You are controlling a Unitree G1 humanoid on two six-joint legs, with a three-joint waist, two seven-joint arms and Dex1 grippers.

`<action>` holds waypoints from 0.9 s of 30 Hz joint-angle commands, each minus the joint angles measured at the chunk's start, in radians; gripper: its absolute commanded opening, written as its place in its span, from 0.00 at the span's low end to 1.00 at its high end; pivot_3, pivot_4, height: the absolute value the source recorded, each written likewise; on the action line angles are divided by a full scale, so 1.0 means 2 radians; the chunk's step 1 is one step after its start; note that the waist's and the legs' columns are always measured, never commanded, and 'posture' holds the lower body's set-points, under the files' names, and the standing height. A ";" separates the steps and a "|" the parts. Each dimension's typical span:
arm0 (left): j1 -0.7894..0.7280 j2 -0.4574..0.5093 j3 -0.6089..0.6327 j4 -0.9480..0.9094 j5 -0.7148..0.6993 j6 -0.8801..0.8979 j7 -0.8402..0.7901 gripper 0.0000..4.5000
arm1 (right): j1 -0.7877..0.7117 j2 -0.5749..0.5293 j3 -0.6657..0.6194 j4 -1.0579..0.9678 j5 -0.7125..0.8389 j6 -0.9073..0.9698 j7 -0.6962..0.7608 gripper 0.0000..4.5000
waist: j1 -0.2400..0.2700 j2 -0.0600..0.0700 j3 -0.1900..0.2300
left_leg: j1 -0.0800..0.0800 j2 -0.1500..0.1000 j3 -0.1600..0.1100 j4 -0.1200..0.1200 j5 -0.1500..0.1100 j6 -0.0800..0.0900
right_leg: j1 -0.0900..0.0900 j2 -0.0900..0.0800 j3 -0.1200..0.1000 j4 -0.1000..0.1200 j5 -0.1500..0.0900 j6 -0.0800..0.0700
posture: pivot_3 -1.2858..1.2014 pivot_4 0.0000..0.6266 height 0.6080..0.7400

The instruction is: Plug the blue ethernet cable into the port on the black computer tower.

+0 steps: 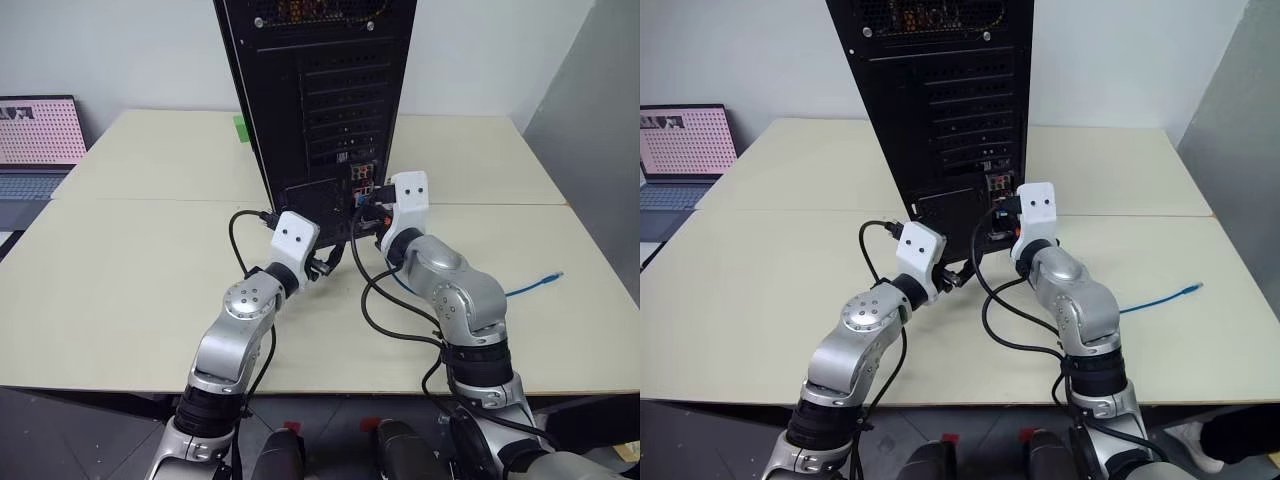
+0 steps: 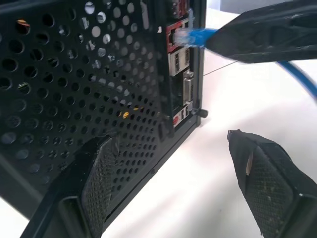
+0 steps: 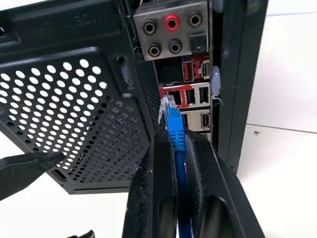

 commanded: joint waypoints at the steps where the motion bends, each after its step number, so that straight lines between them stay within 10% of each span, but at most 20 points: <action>1: 0.000 -0.001 0.007 -0.023 -0.004 -0.020 -0.003 0.82 | -0.019 -0.001 0.005 -0.002 -0.004 -0.019 0.010 0.00 | 0.000 0.000 0.000 | 0.000 0.000 0.000 0.000 0.000 0.000 | 0.000 0.000 0.000 0.000 0.000 0.000 | 0.52 0.24 1.00; 27: 0.004 0.000 -0.001 -0.018 0.004 -0.027 -0.005 0.82 | -0.011 -0.009 -0.001 -0.025 -0.006 0.003 0.018 0.00 | 0.000 0.000 0.000 | 0.000 0.000 0.000 0.000 0.000 0.000 | 0.000 0.000 0.000 0.000 0.000 0.000 | 0.52 0.24 1.00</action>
